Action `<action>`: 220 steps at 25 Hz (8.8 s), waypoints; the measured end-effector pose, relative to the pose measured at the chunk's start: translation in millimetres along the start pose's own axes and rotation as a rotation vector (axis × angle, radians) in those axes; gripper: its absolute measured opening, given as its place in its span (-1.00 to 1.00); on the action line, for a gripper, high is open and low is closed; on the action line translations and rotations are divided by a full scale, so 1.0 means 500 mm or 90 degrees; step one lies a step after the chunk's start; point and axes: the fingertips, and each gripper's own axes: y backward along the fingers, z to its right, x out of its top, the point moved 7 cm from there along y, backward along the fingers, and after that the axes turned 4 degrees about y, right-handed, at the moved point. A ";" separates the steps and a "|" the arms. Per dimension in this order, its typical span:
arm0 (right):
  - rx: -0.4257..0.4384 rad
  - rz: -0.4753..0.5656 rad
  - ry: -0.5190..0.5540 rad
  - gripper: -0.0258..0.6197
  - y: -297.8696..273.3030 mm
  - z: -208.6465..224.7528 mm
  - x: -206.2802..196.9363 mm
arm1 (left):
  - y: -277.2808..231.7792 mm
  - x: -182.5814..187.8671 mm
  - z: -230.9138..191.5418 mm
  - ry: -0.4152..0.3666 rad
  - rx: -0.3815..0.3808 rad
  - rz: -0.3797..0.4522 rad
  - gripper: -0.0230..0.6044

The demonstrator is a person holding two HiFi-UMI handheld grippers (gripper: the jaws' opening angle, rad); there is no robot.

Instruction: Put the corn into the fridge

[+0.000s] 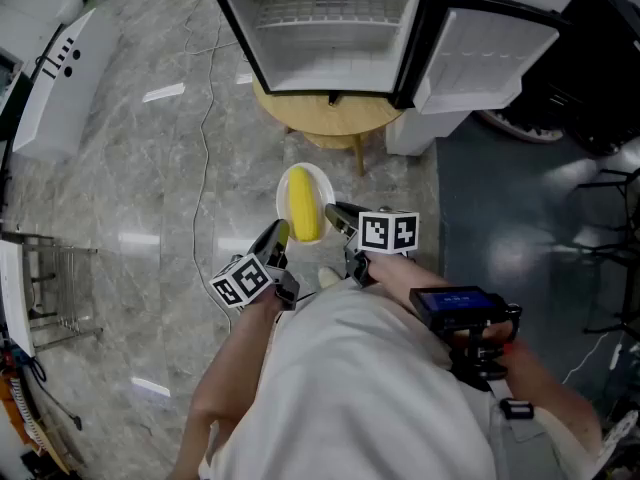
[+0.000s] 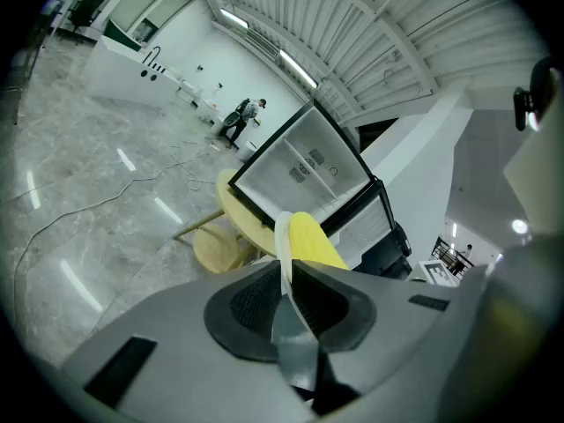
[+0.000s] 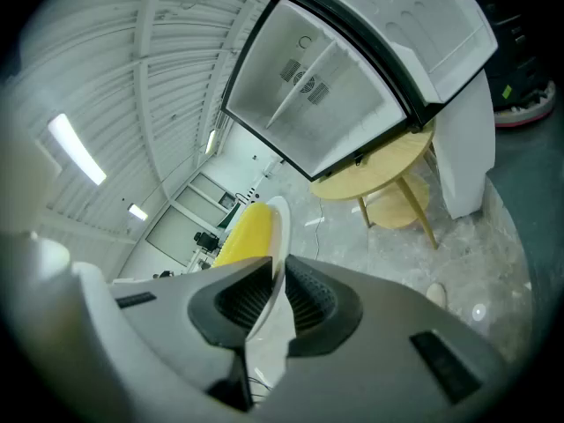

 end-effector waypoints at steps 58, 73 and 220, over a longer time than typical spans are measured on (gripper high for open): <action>0.000 0.040 0.028 -0.75 0.050 -0.006 -0.021 | 0.017 -0.025 0.037 -0.022 -0.026 0.000 -0.78; 0.004 0.040 0.040 -0.75 0.044 -0.018 0.011 | 0.012 0.001 0.048 -0.031 -0.027 0.014 -0.78; -0.028 -0.003 0.023 -0.75 -0.377 0.297 0.590 | -0.639 0.437 -0.056 0.029 0.026 -0.044 -0.78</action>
